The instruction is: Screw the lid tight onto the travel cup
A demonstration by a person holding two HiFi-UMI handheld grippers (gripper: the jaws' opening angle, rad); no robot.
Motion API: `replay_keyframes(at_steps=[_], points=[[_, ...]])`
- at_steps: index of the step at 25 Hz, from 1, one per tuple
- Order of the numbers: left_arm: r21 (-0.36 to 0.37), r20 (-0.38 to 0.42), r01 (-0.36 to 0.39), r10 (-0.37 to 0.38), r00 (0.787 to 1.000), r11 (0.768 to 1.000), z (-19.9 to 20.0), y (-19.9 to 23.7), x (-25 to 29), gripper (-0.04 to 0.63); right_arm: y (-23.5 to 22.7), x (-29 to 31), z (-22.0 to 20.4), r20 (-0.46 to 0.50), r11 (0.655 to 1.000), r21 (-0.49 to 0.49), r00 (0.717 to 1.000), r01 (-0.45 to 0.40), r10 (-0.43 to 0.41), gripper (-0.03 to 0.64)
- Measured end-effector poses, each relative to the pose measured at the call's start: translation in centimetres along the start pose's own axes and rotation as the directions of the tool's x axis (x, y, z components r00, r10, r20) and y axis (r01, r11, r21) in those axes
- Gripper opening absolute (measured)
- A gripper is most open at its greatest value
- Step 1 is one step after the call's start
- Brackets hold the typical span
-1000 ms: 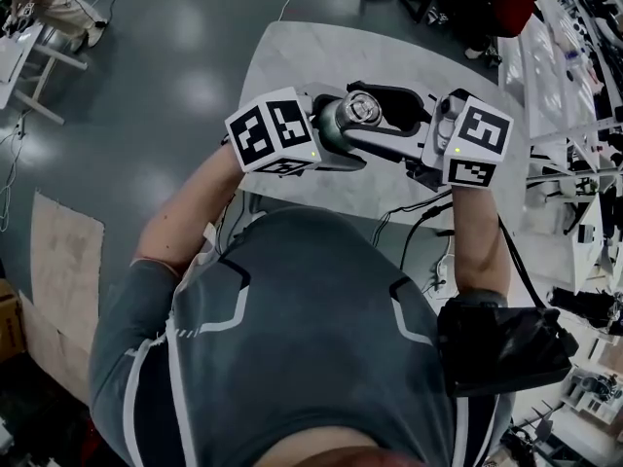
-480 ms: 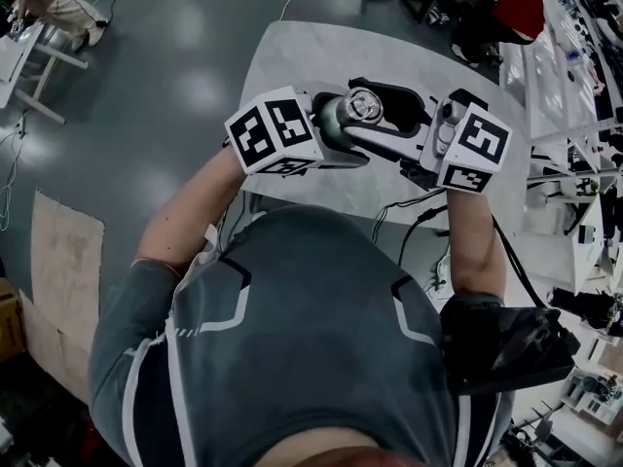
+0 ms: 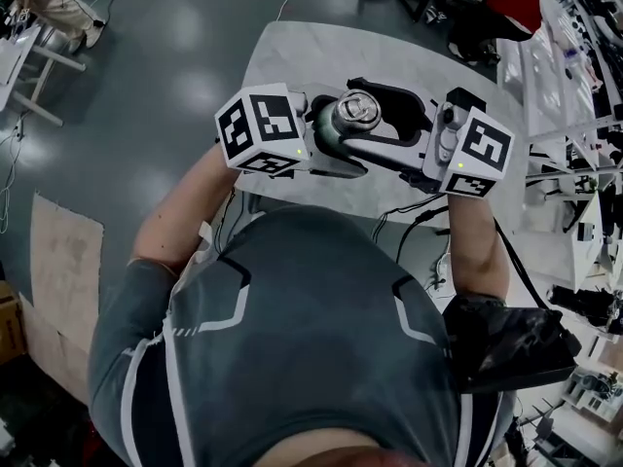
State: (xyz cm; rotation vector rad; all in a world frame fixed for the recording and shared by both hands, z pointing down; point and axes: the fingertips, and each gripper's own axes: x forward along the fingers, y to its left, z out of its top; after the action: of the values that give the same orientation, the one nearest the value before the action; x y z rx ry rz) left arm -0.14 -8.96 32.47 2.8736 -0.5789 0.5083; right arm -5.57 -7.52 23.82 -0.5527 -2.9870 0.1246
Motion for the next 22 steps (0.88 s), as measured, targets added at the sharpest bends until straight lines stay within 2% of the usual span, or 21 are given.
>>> replay_keyframes(at_steps=[3, 5, 9, 12, 15, 17, 18, 20, 21, 22], points=[[0.021, 0.043, 0.139, -0.139, 0.989, 0.99, 0.9, -2.4, -0.7, 0.402, 1.4, -0.3, 0.9, 0.054, 0.991, -0.036, 0.99, -0.126, 0.128, 0.31], [0.032, 0.041, 0.196, -0.197, 0.98, 0.98, 1.1, -3.3, -0.7, 0.402, 2.1, -0.3, 1.3, 0.068, 0.98, -0.062, 0.979, -0.189, 0.193, 0.31], [0.032, 0.03, 0.231, -0.232, 0.972, 0.973, 1.3, -4.0, -0.4, 0.402, 3.2, 0.0, 1.9, 0.065, 0.96, -0.073, 0.959, -0.27, 0.275, 0.307], [0.012, 0.039, 0.216, -0.216, 0.976, 0.976, 1.5, -3.7, -0.1, 0.402, 3.1, -0.2, 1.9, 0.079, 0.961, -0.062, 0.958, -0.271, 0.275, 0.278], [-0.02, 0.021, 0.118, -0.118, 0.993, 0.993, 1.1, -2.0, 0.1, 0.402, 1.5, -0.4, 1.3, 0.073, 0.982, -0.071, 0.981, -0.174, 0.179, 0.276], [-0.043, -0.032, -0.025, 0.024, 0.999, 0.999, 0.1, 0.2, 0.2, 0.402, -0.2, -0.2, 0.4, 0.051, 0.997, -0.068, 0.997, -0.048, 0.051, 0.276], [-0.049, -0.071, -0.116, 0.112, 0.991, 0.992, -0.7, 1.6, 0.2, 0.402, -1.2, -0.1, -0.2, 0.036, 0.998, -0.056, 0.999, 0.033, -0.031, 0.276], [-0.032, -0.162, -0.284, 0.275, 0.948, 0.958, -2.5, 4.3, 0.3, 0.402, -3.4, 0.0, -1.7, 0.003, 0.982, -0.014, 0.982, 0.189, -0.189, 0.276], [-0.019, -0.197, -0.335, 0.325, 0.925, 0.942, -3.2, 5.3, 0.4, 0.402, -4.2, -0.1, -2.3, -0.01, 0.97, 0.009, 0.97, 0.244, -0.244, 0.276], [-0.014, -0.216, -0.361, 0.35, 0.911, 0.932, -3.7, 5.9, 0.4, 0.402, -4.7, -0.1, -2.8, -0.016, 0.96, 0.03, 0.961, 0.278, -0.278, 0.276]])
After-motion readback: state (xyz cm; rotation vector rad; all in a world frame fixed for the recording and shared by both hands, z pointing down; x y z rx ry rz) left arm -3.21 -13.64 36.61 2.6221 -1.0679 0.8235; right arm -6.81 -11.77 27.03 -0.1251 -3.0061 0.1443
